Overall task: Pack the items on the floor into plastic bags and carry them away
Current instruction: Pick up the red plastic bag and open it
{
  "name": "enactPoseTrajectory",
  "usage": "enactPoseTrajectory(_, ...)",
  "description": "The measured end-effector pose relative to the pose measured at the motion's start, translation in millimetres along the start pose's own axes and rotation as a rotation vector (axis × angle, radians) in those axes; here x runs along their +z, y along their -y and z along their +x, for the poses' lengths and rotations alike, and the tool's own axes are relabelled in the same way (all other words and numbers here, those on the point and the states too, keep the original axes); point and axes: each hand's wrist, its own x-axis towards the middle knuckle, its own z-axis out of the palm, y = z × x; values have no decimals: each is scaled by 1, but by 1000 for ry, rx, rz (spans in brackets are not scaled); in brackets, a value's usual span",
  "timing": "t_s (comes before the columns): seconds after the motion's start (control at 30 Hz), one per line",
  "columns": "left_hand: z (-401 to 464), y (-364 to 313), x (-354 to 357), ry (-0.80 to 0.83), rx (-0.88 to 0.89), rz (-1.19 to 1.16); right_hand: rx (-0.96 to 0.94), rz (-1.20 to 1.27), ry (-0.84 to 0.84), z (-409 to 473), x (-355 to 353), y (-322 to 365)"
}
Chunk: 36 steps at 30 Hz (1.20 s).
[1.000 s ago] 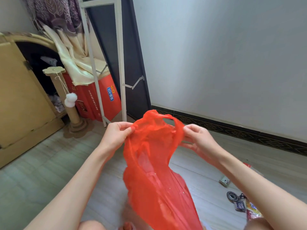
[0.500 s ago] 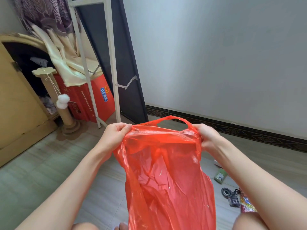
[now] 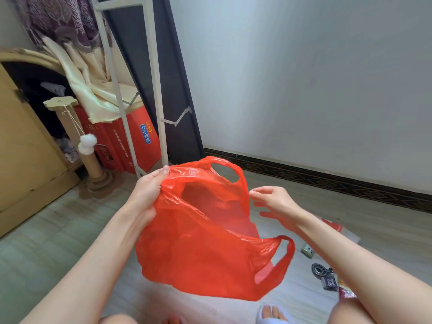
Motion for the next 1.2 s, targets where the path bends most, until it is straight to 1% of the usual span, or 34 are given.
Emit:
enactPoseTrajectory(0.07,1,-1,-1,32,-34,-71,-11,-14,5,3,0,-2)
enactPoseTrajectory(0.13,2,-2,-2,55,-60,-140,-35,-50,130,1,2,-5)
enactPoseTrajectory(0.2,4,-2,-4,70,-67,-154,-74,-88,266,-2,7,-9)
enactPoseTrajectory(0.23,5,-2,-5,88,-69,-149,-110,-103,261,-1,10,-10)
enactPoseTrajectory(0.33,8,0,-10,135,-80,-110,-213,-26,104,5,12,-7)
enactPoseTrajectory(0.43,12,5,-18,100,-116,19,-148,153,-1,9,3,3)
enactPoseTrajectory(0.5,14,10,-22,12,-131,88,-51,247,-61,12,-6,6)
enactPoseTrajectory(0.53,16,13,-24,-49,-125,99,0,302,-119,13,-11,6)
enactPoseTrajectory(0.6,19,18,-26,-162,-98,98,90,477,-209,12,-20,10)
enactPoseTrajectory(0.67,23,20,-27,-217,-97,84,111,584,-230,8,-28,16)
enactPoseTrajectory(0.73,23,22,-28,-222,-127,86,97,572,-212,3,-35,22)
enactPoseTrajectory(0.77,23,23,-28,-235,-111,144,81,538,-196,1,-36,22)
enactPoseTrajectory(0.8,22,24,-27,-260,-56,293,68,512,-170,-1,-37,23)
enactPoseTrajectory(0.83,20,25,-25,-302,41,505,51,498,-136,-1,-36,21)
enactPoseTrajectory(0.87,17,24,-23,-359,173,703,39,487,-104,-1,-35,20)
enactPoseTrajectory(0.9,12,20,-17,-379,343,809,25,472,-82,0,-33,20)
enactPoseTrajectory(0.93,5,15,-10,-331,532,822,8,461,-63,0,-30,21)
enactPoseTrajectory(0.97,0,11,-1,-215,705,801,-9,456,-47,1,-26,23)
enactPoseTrajectory(1.0,-7,9,10,-53,838,811,-26,457,-39,1,-22,25)
enactPoseTrajectory(1.03,-13,9,20,109,936,896,-51,447,-40,2,-18,27)
enactPoseTrajectory(1.07,-18,12,30,231,1034,1041,-79,430,-41,2,-13,30)
enactPoseTrajectory(1.1,-21,18,39,305,1132,1197,-103,410,-34,1,-9,32)
enactPoseTrajectory(1.13,-24,23,48,334,1192,1328,-116,399,-23,0,-6,34)
enactPoseTrajectory(1.2,-28,29,62,298,1221,1451,-113,398,8,-5,1,36)
